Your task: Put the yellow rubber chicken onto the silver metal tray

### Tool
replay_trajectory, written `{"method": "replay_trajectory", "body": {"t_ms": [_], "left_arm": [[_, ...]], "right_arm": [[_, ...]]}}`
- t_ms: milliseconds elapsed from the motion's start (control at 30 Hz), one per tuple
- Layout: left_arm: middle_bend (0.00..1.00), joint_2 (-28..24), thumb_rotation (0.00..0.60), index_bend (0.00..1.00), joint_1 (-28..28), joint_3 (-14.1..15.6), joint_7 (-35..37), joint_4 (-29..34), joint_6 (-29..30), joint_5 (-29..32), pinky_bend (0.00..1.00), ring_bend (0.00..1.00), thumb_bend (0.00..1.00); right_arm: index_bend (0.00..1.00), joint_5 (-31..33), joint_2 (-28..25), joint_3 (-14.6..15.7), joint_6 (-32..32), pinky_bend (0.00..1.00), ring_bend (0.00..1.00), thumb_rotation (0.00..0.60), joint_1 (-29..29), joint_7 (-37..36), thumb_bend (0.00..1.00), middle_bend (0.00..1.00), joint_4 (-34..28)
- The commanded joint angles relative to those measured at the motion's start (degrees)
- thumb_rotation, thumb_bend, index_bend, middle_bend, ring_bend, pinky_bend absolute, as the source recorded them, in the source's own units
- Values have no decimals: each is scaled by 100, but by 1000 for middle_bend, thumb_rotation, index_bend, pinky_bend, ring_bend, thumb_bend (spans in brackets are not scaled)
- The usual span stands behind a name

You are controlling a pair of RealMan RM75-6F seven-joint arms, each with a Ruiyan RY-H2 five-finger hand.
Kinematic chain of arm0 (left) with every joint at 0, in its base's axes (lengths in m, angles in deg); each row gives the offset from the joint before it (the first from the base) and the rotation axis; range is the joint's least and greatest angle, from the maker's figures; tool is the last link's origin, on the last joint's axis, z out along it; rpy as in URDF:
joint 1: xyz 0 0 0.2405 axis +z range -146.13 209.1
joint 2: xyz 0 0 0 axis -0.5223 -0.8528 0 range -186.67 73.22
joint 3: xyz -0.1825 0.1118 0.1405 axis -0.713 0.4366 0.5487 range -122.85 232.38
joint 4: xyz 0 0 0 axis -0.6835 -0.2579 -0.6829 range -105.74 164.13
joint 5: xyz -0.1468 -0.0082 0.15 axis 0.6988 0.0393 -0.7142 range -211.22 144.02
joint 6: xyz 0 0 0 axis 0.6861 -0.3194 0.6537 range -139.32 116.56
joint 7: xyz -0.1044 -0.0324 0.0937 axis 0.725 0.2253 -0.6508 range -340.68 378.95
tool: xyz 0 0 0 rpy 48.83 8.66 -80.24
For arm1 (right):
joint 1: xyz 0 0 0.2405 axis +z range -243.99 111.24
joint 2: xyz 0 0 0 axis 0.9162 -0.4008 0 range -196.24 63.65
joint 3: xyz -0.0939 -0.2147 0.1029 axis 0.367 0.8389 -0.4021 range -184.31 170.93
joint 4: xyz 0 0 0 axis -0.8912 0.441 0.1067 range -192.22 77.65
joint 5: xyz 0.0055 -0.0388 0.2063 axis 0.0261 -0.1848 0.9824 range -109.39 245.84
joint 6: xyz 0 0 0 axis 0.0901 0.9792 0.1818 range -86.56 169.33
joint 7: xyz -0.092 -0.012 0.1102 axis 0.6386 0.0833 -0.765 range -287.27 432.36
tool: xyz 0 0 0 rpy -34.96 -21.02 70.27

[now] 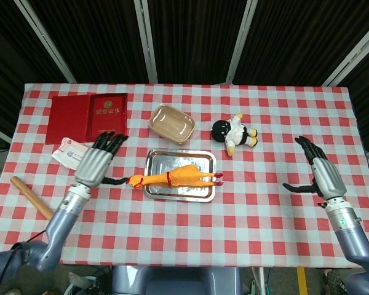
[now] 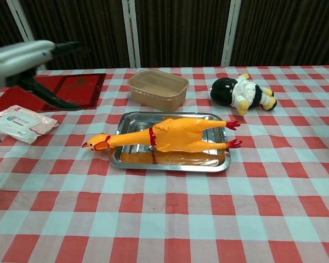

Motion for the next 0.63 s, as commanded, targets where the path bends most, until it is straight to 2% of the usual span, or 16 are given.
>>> {"method": "replay_trajectory", "body": {"t_ms": [33,133,333,533,567,633], "left_arm": [[80,-537,600,92,637,248,251,473,681,-142,0,0,29],[86,-816,600,104,997,444,533,629,1062,-411,0,0,29],[90,-1279,600,117,1680,896,882,643,1668,-901,0,0,29],[93,-1458,600,122,2192,1162,1296,521,1950,-1233,0,0,29],[94,-1490,600,122,2326,1276,1390,498,1978,-1289,0,0,29],[97,-1512,600,124,2386,1308,1458,469,1987,-1352,0,0,29]], "right_arm": [[0,-66,163,100,339,61,12,600,-151,471,92,0,299],[0,-308,258,233,536,46,0,600,-238,677,92,0,531],[0,-872,603,467,1465,36,0,600,-613,1354,92,0,1000],[0,-1128,733,705,1957,29,0,600,-1010,1651,92,0,902],[0,-1157,746,764,2146,29,0,600,-1162,1740,92,0,810],[0,-1179,754,786,2250,29,0,600,-1243,1821,92,0,743]]}}
